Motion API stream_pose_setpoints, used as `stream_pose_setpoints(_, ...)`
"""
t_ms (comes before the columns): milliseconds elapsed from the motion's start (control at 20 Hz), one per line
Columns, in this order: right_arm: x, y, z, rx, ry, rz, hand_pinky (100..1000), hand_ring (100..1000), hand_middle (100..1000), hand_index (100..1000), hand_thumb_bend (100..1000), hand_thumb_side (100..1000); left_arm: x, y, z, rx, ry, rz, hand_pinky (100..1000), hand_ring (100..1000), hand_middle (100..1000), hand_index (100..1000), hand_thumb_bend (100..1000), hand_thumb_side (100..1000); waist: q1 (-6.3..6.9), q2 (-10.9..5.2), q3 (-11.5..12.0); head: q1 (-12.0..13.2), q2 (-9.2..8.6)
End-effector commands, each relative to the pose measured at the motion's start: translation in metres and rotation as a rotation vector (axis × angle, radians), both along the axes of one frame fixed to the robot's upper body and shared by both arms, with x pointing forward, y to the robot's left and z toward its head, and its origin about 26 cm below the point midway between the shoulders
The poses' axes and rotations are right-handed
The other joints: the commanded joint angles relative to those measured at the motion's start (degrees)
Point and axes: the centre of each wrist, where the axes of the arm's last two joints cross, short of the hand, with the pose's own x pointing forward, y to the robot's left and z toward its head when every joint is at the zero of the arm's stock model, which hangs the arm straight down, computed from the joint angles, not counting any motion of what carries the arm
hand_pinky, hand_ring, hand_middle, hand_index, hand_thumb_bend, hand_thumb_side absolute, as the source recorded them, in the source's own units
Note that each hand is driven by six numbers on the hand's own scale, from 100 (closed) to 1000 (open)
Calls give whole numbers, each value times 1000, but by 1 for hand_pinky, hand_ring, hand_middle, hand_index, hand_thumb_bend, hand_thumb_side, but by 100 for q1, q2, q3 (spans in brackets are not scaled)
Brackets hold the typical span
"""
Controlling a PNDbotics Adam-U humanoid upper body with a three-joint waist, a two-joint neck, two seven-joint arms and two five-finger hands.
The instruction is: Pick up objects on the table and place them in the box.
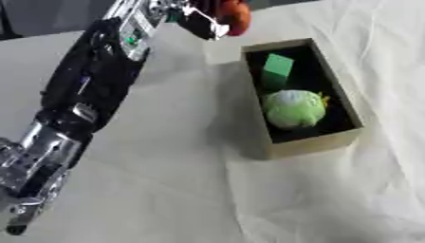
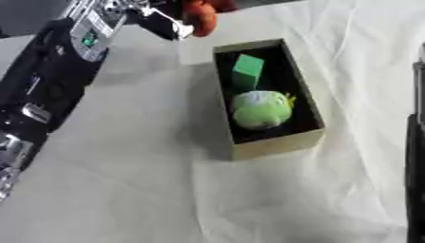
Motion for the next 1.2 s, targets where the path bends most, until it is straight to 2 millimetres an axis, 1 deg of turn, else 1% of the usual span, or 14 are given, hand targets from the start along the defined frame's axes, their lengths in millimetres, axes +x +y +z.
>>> stream_pose_setpoints(50, -8, 4, 10, -2, -43, 11, 837, 778, 677, 789, 100, 1000, -11, -24, 19, 4, -42, -71, 498, 539, 549, 718, 100, 296, -41, -150, -27, 59, 36)
stream_pose_setpoints(300, -12, 8, 11, 10, -53, 26, 837, 778, 677, 789, 100, 1000, -16, -58, 13, 19, -53, -126, 495, 537, 549, 715, 100, 290, -39, -137, -71, 143, 3)
stream_pose_setpoints(400, -14, 9, 11, 16, -56, 31, 837, 778, 678, 789, 100, 1000, -19, -70, 8, 36, -71, -132, 492, 541, 554, 712, 100, 242, -45, -143, -78, 205, -29)
stream_pose_setpoints(500, -15, 11, 11, 21, -57, 37, 837, 778, 678, 789, 100, 1000, -20, -79, 1, 60, -89, -128, 491, 542, 555, 711, 100, 234, -52, -156, -86, 277, -67)
stream_pose_setpoints(550, -16, 11, 10, 23, -57, 39, 837, 779, 678, 789, 100, 1000, -20, -83, -3, 72, -99, -123, 491, 545, 559, 710, 100, 214, -58, -163, -90, 318, -84)
stream_pose_setpoints(800, -18, 11, 9, 30, -54, 40, 837, 778, 678, 788, 100, 1000, -16, -95, -25, 128, -127, -107, 490, 547, 564, 707, 100, 197, -82, -200, -100, 460, -181)
stream_pose_setpoints(950, -18, 10, 8, 33, -50, 39, 837, 777, 678, 788, 100, 1000, -14, -98, -38, 153, -124, -104, 490, 554, 591, 706, 100, 181, -77, -211, -95, 443, -231)
stream_pose_setpoints(1200, -18, 9, 7, 34, -46, 35, 836, 777, 679, 788, 100, 1000, -11, -99, -52, 185, -131, -93, 491, 557, 592, 707, 100, 166, -71, -202, -97, 399, -212)
